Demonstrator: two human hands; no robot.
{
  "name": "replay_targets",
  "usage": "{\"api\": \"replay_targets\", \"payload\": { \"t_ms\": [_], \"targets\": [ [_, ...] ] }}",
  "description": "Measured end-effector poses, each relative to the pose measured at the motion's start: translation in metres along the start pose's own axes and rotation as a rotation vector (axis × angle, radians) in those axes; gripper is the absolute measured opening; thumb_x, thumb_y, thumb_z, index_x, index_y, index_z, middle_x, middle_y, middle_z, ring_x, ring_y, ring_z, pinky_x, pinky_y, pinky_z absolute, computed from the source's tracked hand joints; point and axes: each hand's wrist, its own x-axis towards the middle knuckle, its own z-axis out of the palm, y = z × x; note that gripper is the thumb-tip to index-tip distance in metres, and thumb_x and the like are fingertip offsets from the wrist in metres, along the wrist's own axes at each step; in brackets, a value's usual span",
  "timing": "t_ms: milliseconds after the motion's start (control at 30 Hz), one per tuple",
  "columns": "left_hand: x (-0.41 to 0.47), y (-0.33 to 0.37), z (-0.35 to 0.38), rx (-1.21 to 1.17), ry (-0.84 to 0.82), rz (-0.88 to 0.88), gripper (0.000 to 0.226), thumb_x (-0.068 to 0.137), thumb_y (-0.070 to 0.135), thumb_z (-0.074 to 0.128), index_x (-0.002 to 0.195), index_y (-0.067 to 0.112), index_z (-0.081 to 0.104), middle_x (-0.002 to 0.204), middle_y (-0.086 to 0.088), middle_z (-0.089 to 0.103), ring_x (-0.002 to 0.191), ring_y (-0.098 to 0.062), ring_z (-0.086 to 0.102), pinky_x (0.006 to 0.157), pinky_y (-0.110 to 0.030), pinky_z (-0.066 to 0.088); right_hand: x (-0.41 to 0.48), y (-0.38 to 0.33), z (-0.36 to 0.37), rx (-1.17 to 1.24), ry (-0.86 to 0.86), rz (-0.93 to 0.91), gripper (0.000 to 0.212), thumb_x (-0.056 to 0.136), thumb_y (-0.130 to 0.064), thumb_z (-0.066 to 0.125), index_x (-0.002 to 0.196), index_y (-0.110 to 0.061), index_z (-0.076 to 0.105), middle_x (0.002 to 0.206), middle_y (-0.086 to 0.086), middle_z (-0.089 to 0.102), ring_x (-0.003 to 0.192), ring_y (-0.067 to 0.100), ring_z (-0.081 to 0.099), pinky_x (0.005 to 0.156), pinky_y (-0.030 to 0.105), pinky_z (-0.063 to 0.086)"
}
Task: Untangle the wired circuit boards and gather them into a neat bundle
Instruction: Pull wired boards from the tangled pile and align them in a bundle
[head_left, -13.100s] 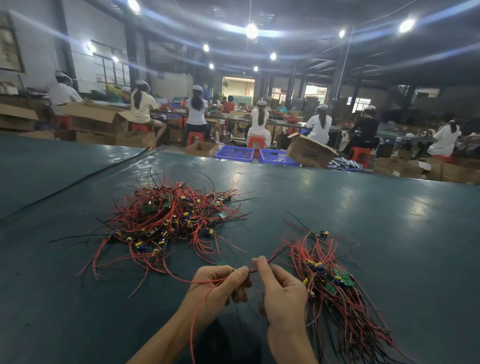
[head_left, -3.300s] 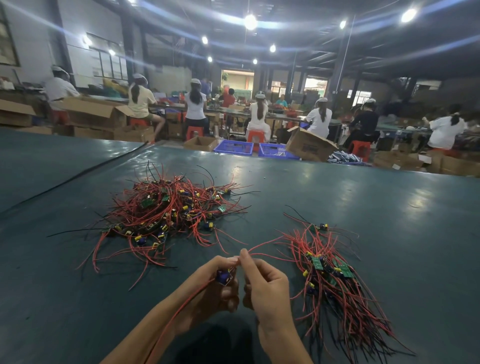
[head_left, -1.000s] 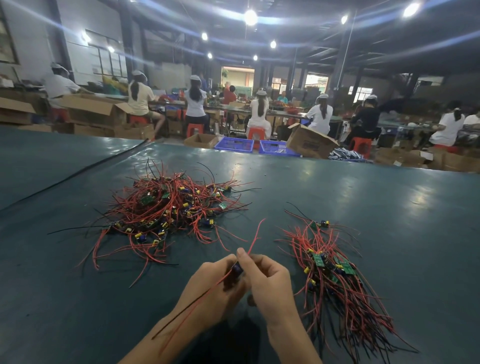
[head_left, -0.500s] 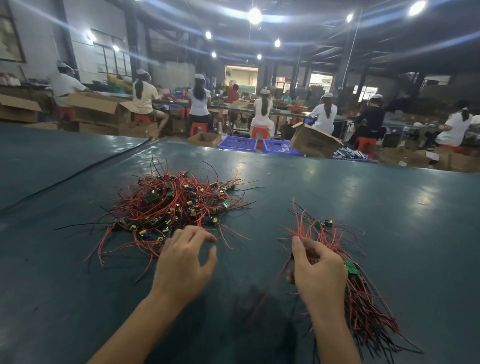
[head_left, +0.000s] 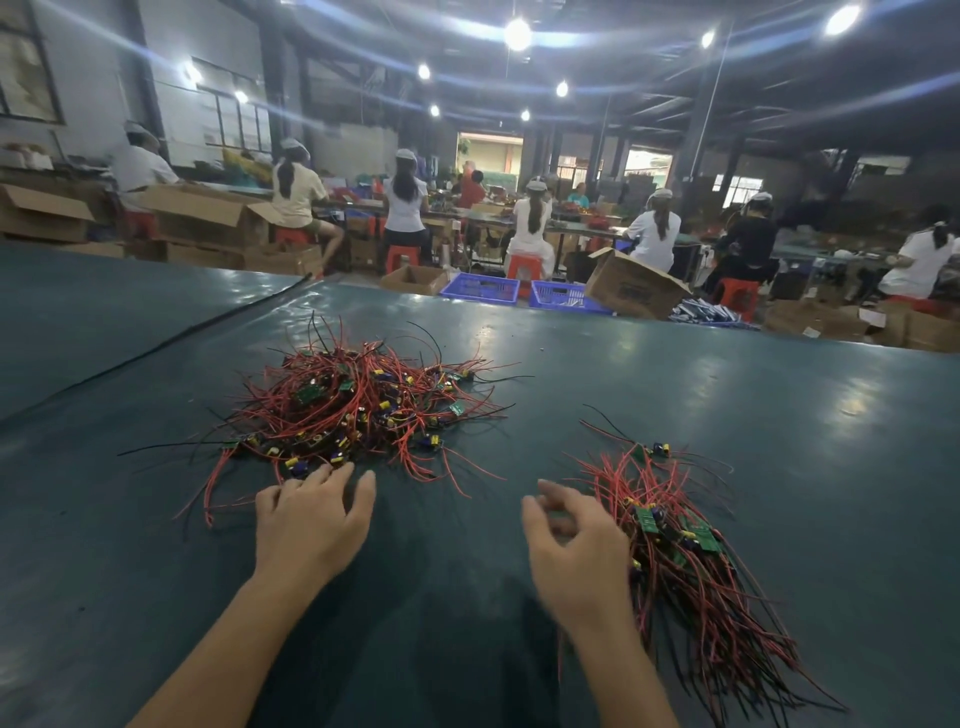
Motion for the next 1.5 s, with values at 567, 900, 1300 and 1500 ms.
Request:
{"api": "replay_targets", "payload": {
  "t_ms": [567,900,1300,1500],
  "targets": [
    [0.001,-0.005,-0.002,0.114,0.152,-0.016,0.026,0.094,0.042,0.049,0.107,0.028,0.066,0.104,0.005,0.060,0.096,-0.016,0.059,0.087,-0.037,0.026,-0.001,0.018,-0.005,-0.341,-0.099,0.271,0.060,0.094,-0.044,0.055,0.146,-0.020,0.039,0.150,0.006,0.039,0.134,0.027,0.040,0.107,0.038,0.035],
    [-0.030,0.049,-0.018,-0.350,0.459,0.666,0.029,0.086,0.036,0.055,0.107,0.026,0.072,0.092,0.015,0.065,0.086,-0.007,0.059,0.082,-0.032,0.026,-0.014,-0.008,0.015,0.318,-0.107,0.136,0.008,0.091,-0.026,0.067,0.086,-0.024,0.073,0.079,-0.009,0.074,0.075,0.001,0.066,0.067,0.012,0.049],
    [-0.047,0.063,-0.013,-0.366,0.366,0.886,0.033,0.079,0.035,0.069,0.110,0.022,0.068,0.106,0.016,0.066,0.101,-0.005,0.056,0.087,-0.032,0.032,-0.019,-0.005,0.021,0.419,0.002,0.195,0.021,0.093,-0.017,0.064,0.074,-0.015,0.072,0.070,0.001,0.073,0.066,0.016,0.069,0.070,0.043,0.058],
    [-0.053,0.069,-0.014,-0.504,-0.084,0.791,0.049,0.093,0.056,0.041,0.071,0.019,0.063,0.066,0.011,0.063,0.061,-0.005,0.057,0.071,-0.032,0.045,-0.017,-0.003,0.016,0.442,0.155,0.200,0.021,0.092,-0.023,0.066,0.073,-0.018,0.074,0.068,-0.001,0.072,0.066,0.012,0.067,0.069,0.040,0.057]
  ]
}}
